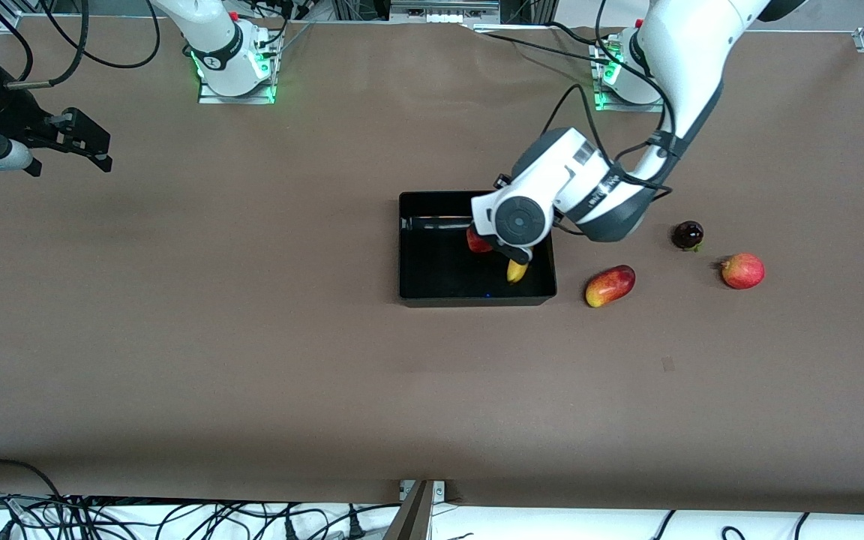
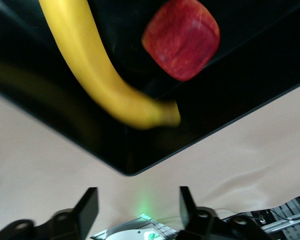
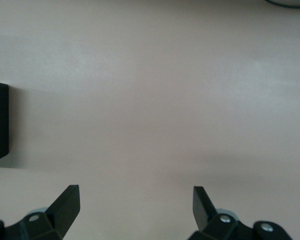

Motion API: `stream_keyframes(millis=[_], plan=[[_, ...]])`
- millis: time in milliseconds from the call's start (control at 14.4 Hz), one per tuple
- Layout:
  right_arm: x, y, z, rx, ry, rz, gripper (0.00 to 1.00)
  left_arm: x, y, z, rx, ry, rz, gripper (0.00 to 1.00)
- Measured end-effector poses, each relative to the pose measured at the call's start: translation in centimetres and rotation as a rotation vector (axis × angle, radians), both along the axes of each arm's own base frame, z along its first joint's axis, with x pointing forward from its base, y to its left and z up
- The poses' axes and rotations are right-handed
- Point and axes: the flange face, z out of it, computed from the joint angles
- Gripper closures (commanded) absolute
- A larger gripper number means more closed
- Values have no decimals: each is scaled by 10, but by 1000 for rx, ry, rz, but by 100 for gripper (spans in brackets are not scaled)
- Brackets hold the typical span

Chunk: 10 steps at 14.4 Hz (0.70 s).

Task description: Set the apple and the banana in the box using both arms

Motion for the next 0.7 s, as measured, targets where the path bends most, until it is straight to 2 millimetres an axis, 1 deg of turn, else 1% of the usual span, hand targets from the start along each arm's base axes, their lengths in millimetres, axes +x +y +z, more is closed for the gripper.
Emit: stream_keyframes(millis=[139,279,348,488,697], plan=[[0,0,0,0,0,0,0,23,23,28,-7,-26,48,0],[0,0,0,0,0,0,0,50,51,71,-24,-77,108,0],[0,0,0,0,0,0,0,65,69,96,-34,-109,144,0],[0,0,0,0,0,-1,0,92,115,138,-56,-177,230,0],[0,0,0,0,0,-1,0,122,187,182,-39,-297,325,0]])
